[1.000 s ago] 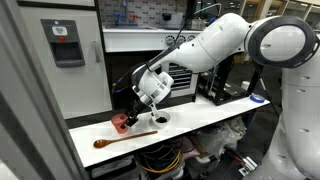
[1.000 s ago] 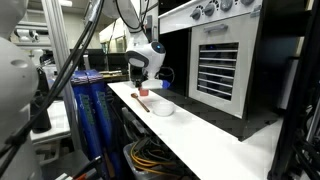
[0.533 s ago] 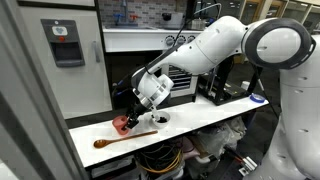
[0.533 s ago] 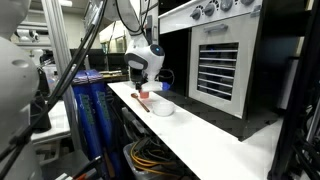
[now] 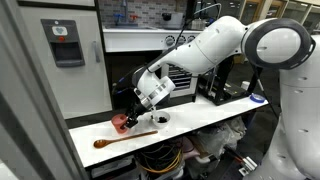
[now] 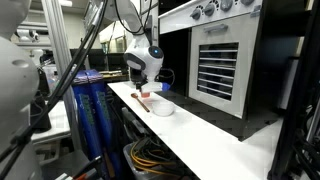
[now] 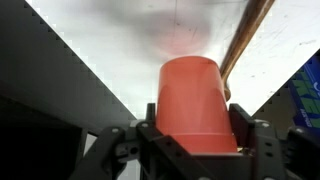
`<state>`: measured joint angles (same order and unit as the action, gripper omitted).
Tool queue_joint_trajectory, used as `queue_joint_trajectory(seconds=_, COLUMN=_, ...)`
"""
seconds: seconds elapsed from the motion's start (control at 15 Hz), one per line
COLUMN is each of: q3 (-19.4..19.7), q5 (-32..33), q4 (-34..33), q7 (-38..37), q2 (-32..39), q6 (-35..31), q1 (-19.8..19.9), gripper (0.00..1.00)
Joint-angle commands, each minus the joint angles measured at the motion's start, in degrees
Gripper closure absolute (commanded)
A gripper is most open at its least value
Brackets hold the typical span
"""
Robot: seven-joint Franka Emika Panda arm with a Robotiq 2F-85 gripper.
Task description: Pour the contents of the cup into the bowl
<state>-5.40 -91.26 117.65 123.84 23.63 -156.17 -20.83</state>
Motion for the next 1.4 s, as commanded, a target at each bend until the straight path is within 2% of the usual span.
queue_joint_trajectory(seconds=0.0, q3=-0.3, q5=-5.2, q4=-1.7, q7=5.6, q2=1.4, q6=-1.4, q1=0.0, gripper=0.53)
queue_joint_trajectory(seconds=1.33, q3=0.1, q5=-14.4, q4=-2.6, q7=16.1, q2=3.6, q6=-0.1, q1=0.0, gripper=0.53)
